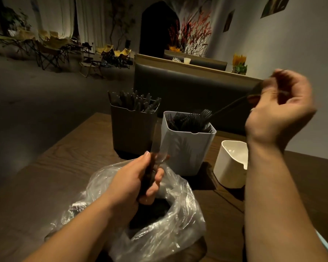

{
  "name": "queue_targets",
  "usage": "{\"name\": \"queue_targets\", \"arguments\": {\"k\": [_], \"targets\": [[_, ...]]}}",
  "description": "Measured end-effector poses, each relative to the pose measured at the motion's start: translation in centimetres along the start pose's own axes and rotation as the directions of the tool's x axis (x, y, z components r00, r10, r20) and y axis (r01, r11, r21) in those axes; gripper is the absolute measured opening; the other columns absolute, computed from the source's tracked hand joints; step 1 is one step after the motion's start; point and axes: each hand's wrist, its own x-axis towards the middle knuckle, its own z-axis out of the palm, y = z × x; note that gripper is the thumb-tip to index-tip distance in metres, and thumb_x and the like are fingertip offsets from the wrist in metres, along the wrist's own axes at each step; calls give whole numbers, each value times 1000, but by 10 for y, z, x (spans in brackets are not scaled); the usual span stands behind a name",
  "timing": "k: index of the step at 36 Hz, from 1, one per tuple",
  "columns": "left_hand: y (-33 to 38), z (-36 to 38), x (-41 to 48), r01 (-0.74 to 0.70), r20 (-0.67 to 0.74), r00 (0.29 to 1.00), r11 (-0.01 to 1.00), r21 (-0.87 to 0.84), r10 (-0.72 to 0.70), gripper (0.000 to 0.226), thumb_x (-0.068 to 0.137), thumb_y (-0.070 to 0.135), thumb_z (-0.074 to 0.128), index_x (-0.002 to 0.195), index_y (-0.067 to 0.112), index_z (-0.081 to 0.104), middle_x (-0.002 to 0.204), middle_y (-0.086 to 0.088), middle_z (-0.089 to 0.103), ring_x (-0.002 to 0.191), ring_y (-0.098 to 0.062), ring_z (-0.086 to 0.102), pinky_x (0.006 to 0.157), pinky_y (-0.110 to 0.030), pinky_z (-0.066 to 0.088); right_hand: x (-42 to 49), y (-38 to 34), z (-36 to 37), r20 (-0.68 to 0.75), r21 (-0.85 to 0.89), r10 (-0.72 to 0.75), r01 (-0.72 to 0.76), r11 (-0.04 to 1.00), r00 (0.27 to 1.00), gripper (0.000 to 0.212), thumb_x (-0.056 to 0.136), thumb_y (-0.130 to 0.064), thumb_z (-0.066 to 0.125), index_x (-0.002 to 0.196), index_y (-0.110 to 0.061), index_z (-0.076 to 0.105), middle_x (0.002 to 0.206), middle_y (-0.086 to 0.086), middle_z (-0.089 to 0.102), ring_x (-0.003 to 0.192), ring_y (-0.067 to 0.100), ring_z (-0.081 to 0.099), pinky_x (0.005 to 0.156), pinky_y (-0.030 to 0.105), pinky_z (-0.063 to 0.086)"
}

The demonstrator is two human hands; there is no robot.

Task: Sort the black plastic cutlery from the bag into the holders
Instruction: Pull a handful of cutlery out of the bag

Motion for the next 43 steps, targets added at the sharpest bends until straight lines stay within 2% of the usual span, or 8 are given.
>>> {"name": "queue_targets", "arguments": {"k": [6,13,17,20,23,25,37,43], "targets": [[1,1,-2,-98,-28,995,995,29,99,31,105,20,39,116,1,62,73,-7,54,50,-14,40,38,-20,26,-18,26,8,373,-162,-105,176,971,922,32,94,-12,65,125,-10,63,116,5,67,109,18,63,95,29,53],[7,2,-2,-194,-45,979,979,60,197,24,104,8,41,115,3,62,80,-10,63,54,-16,54,42,-21,39,-27,25,11,744,-530,217,360,768,632,29,98,-44,54,114,-30,74,128,-6,62,125,25,38,100,44,31],[8,1,-5,-219,-45,974,971,96,224,24,103,2,42,118,7,60,85,-10,68,61,-18,61,46,-23,42,-28,3,16,729,-442,74,386,810,680,38,97,-47,51,117,-23,73,121,3,60,118,26,42,93,39,35],[9,2,-5,-248,-66,965,964,94,254,28,103,1,43,124,12,58,90,-10,71,65,-20,65,50,-24,47,-38,-28,21,725,-230,15,222,948,689,23,96,-36,60,99,-20,76,91,-3,69,91,8,61,76,32,54],[12,1,-6,-280,-83,956,959,47,283,32,102,5,44,127,18,59,92,-10,73,67,-21,66,51,-25,51,-55,-53,26,875,-291,197,154,944,443,20,93,-43,64,101,-28,75,89,-15,70,84,1,64,76,23,55],[14,1,-7,-283,-76,956,959,2,282,35,102,10,44,129,25,60,95,-12,73,68,-22,67,52,-26,52,-67,-59,30,896,-327,245,178,928,369,27,89,-47,67,110,-31,74,101,-16,71,92,-1,63,83,24,55],[14,2,-8,-300,-37,951,947,115,306,58,104,0,42,130,52,48,84,3,73,60,-17,57,55,-26,53,-85,-62,36,899,-226,270,-164,960,344,12,94,-24,67,96,-28,78,81,-10,74,75,1,69,66,18,54],[18,1,-8,-357,-117,918,917,176,379,39,100,4,53,125,34,60,95,-6,73,63,-20,62,56,-29,54,-85,-62,39,879,-120,290,-413,903,378,20,92,-5,67,105,-21,72,90,1,76,82,14,75,69,32,62]]}}
